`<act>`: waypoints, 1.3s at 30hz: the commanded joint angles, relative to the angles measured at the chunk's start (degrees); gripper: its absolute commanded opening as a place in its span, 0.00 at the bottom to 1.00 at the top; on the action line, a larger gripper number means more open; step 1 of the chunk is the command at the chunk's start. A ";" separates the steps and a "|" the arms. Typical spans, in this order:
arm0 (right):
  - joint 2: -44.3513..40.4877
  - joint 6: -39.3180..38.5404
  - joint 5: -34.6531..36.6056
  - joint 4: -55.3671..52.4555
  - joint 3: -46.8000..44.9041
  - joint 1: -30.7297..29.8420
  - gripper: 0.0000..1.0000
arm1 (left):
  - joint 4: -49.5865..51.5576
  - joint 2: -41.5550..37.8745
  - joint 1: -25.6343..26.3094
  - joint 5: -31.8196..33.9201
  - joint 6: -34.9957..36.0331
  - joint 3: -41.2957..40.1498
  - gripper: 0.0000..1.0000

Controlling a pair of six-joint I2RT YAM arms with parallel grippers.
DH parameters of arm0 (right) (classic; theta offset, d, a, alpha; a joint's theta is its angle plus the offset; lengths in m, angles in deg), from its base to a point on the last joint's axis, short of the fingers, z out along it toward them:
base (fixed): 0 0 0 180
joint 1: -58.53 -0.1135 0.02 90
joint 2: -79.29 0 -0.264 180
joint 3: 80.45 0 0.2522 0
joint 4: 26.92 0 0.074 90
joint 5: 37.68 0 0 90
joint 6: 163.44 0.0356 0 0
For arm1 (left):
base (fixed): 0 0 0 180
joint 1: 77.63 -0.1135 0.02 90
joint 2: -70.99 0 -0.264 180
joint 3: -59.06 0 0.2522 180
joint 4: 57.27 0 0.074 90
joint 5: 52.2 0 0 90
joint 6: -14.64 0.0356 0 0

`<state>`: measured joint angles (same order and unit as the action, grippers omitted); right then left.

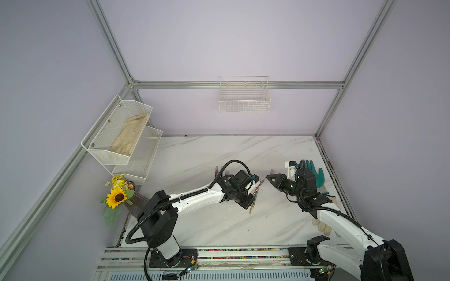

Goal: Remove the protective cover of the pencils
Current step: Remove the protective sleeve from the pencil.

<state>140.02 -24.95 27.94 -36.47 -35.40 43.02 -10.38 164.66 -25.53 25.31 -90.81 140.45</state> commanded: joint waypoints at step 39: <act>3.95 0.30 -9.84 6.50 0.45 3.46 0.20 | -0.87 -0.11 0.55 -2.47 0.59 3.69 0.00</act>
<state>143.95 -25.45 19.05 -32.10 -34.97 46.14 -10.01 164.59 -25.36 23.45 -90.78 140.54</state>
